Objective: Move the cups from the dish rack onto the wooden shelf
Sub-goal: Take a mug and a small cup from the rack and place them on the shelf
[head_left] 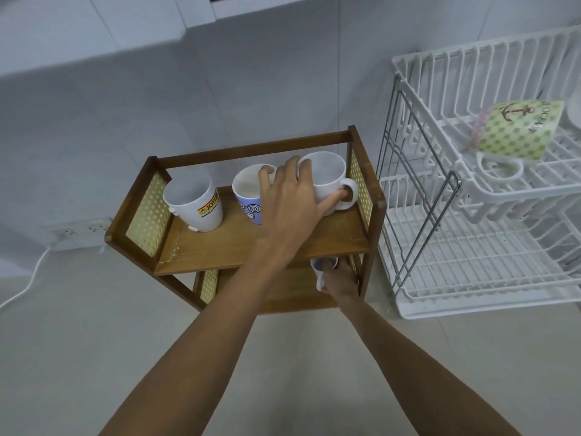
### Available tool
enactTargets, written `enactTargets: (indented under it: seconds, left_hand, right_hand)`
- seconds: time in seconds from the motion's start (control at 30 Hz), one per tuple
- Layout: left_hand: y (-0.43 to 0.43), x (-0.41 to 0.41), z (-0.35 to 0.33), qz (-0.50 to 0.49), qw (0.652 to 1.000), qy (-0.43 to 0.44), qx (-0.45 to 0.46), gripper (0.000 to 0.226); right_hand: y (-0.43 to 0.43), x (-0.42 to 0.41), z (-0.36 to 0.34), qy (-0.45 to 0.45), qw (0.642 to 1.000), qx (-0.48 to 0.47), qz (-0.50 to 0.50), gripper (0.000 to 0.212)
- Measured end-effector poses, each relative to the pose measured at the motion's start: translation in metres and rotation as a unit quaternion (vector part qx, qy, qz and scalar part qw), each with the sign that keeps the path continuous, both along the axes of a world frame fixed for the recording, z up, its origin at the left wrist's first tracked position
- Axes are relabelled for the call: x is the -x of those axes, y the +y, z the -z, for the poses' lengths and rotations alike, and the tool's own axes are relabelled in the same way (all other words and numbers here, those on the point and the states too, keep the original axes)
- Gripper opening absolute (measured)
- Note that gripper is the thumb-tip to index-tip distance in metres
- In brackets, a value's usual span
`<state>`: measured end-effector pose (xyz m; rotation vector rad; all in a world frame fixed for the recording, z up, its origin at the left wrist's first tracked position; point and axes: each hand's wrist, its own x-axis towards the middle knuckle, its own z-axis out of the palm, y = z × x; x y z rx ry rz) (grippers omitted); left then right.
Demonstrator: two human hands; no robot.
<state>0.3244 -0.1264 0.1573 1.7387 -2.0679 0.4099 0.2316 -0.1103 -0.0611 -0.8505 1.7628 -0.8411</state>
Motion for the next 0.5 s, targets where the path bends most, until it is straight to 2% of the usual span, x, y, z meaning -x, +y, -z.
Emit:
enactTargets:
  seconds: [0.17, 0.27, 0.5]
  left_hand:
    - [0.004, 0.001, -0.003, -0.003, 1.000, -0.012, 0.018, 0.081]
    - [0.008, 0.003, -0.004, 0.007, 0.999, -0.011, 0.031, 0.077]
    - [0.023, 0.001, -0.004, 0.006, 1.000, -0.008, 0.020, 0.075]
  right_hand:
    - [0.012, 0.003, 0.000, 0.004, 0.999, 0.030, -0.041, 0.057]
    - [0.022, 0.004, -0.006, 0.051, 0.996, 0.056, -0.053, 0.069]
    - [0.043, 0.003, -0.005, 0.089, 0.991, 0.067, -0.072, 0.075]
